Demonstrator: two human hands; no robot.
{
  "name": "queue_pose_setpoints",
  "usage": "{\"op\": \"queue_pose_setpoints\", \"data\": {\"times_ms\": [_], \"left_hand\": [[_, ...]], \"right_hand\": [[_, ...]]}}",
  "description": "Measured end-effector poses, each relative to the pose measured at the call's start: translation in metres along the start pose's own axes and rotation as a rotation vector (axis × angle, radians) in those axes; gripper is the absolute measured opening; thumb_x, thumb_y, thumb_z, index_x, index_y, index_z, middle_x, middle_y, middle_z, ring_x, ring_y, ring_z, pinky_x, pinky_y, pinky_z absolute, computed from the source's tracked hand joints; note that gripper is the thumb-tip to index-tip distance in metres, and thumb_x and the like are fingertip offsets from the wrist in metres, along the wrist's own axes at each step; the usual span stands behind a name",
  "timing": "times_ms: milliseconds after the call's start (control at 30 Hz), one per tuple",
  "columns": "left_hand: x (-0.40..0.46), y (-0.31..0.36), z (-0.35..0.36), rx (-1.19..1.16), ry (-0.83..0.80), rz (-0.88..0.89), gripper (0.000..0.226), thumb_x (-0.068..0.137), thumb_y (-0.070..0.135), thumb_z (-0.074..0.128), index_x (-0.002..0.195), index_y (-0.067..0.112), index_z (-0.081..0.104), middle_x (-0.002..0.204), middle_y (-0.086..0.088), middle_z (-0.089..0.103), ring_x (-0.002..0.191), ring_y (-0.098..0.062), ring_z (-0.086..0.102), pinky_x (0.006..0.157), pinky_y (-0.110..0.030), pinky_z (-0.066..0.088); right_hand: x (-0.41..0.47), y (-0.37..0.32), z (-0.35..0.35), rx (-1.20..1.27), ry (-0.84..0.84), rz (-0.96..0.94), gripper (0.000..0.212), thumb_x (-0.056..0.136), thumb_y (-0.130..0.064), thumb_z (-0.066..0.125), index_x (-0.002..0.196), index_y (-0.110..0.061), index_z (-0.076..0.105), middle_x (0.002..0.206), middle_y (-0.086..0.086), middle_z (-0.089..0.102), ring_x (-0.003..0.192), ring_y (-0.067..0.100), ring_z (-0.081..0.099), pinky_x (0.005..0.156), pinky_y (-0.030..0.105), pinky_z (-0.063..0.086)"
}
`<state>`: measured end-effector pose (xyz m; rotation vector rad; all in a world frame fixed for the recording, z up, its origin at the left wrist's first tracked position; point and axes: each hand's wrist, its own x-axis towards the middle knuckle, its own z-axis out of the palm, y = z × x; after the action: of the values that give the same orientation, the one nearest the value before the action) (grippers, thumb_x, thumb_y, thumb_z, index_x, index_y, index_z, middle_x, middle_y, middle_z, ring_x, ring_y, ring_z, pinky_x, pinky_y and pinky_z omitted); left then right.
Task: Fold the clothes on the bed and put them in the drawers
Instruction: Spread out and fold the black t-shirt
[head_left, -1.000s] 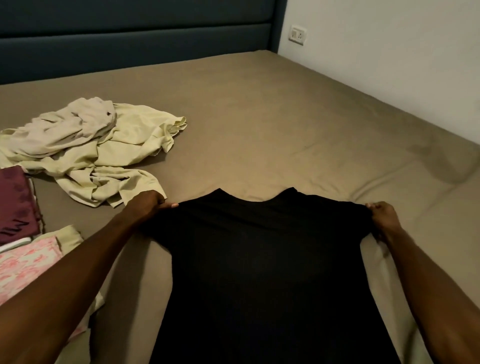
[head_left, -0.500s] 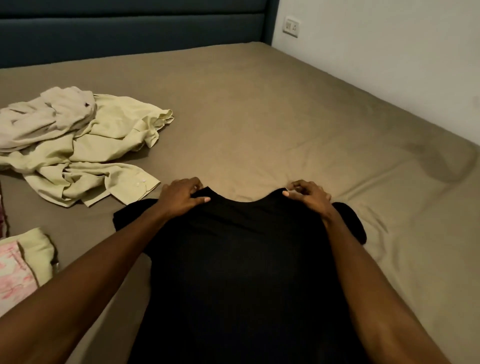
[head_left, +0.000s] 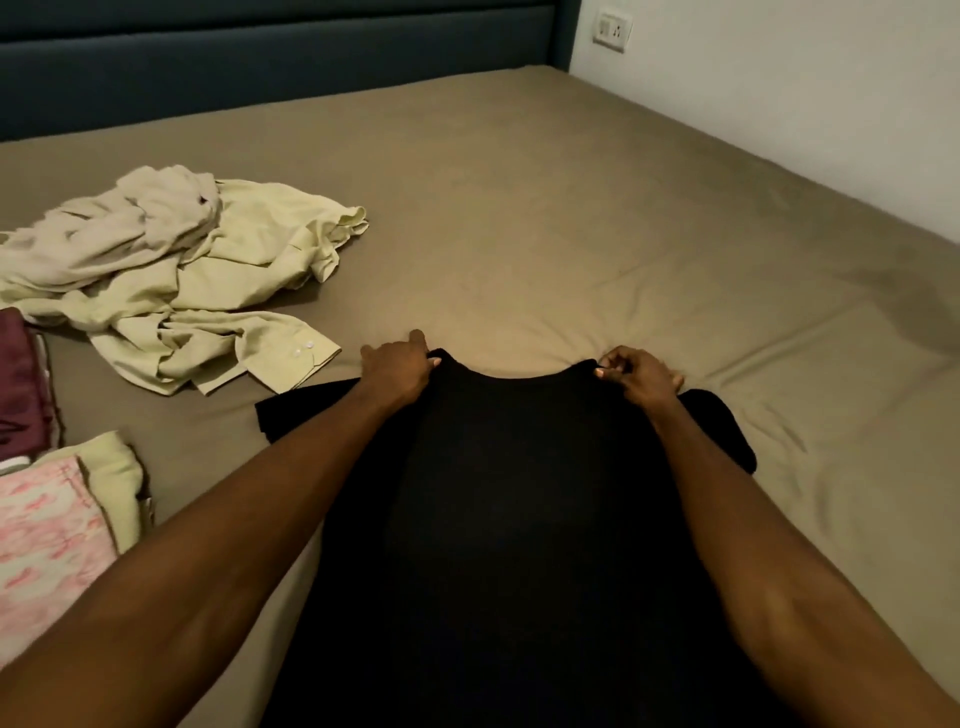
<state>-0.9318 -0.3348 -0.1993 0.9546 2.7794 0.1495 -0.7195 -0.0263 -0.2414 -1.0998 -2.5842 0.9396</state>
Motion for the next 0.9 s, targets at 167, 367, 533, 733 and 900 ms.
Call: {"op": "queue_pose_setpoints", "data": {"times_ms": [167,367,533,733,900], "left_hand": [[-0.105,-0.016,-0.009,0.046,0.409,0.012,0.046,0.102,0.036,0.053,0.141,0.013,0.048,0.131,-0.017,0.057,0.120,-0.036,0.053,0.103,-0.057,0.036],[-0.297,-0.062,0.037,-0.249,0.501,-0.155,0.035,0.093,0.057,0.050,0.084,0.023,0.050,0.077,0.004,0.052,0.073,-0.021,0.050,0.057,-0.038,0.044],[-0.313,-0.074,0.051,-0.036,0.371,0.032,0.041,0.100,0.054,0.038,0.076,0.022,0.049,0.065,0.006,0.044,0.055,-0.017,0.046,0.049,-0.029,0.028],[-0.317,-0.069,0.049,-0.118,0.353,-0.229,0.032,0.103,0.022,0.058,0.076,0.004,0.057,0.064,-0.019,0.061,0.054,-0.039,0.060,0.051,-0.039,0.045],[-0.342,-0.082,0.043,-0.175,0.296,-0.291,0.035,0.104,0.026,0.053,0.081,0.000,0.058,0.066,-0.026,0.064,0.061,-0.043,0.064,0.057,-0.044,0.049]], "right_hand": [[-0.058,-0.034,-0.015,-0.362,0.032,-0.007,0.056,0.104,-0.053,0.048,0.148,-0.019,0.043,0.152,0.019,0.043,0.138,0.040,0.041,0.111,0.052,0.029],[-0.252,0.019,-0.019,-0.307,0.605,0.304,0.054,0.095,-0.044,0.041,0.108,0.006,0.052,0.110,0.037,0.052,0.098,0.051,0.054,0.082,0.056,0.045],[-0.293,0.055,-0.026,-0.325,0.421,0.167,0.032,0.102,-0.025,0.057,0.094,0.006,0.059,0.091,0.034,0.056,0.083,0.048,0.055,0.075,0.050,0.044],[-0.292,0.040,-0.036,-0.304,0.415,0.343,0.015,0.104,-0.012,0.043,0.098,0.000,0.050,0.092,0.028,0.063,0.082,0.044,0.062,0.063,0.040,0.037],[-0.303,0.028,-0.036,-0.382,0.362,0.331,0.021,0.103,-0.017,0.043,0.100,0.001,0.051,0.096,0.028,0.062,0.082,0.045,0.064,0.066,0.043,0.043]]}}
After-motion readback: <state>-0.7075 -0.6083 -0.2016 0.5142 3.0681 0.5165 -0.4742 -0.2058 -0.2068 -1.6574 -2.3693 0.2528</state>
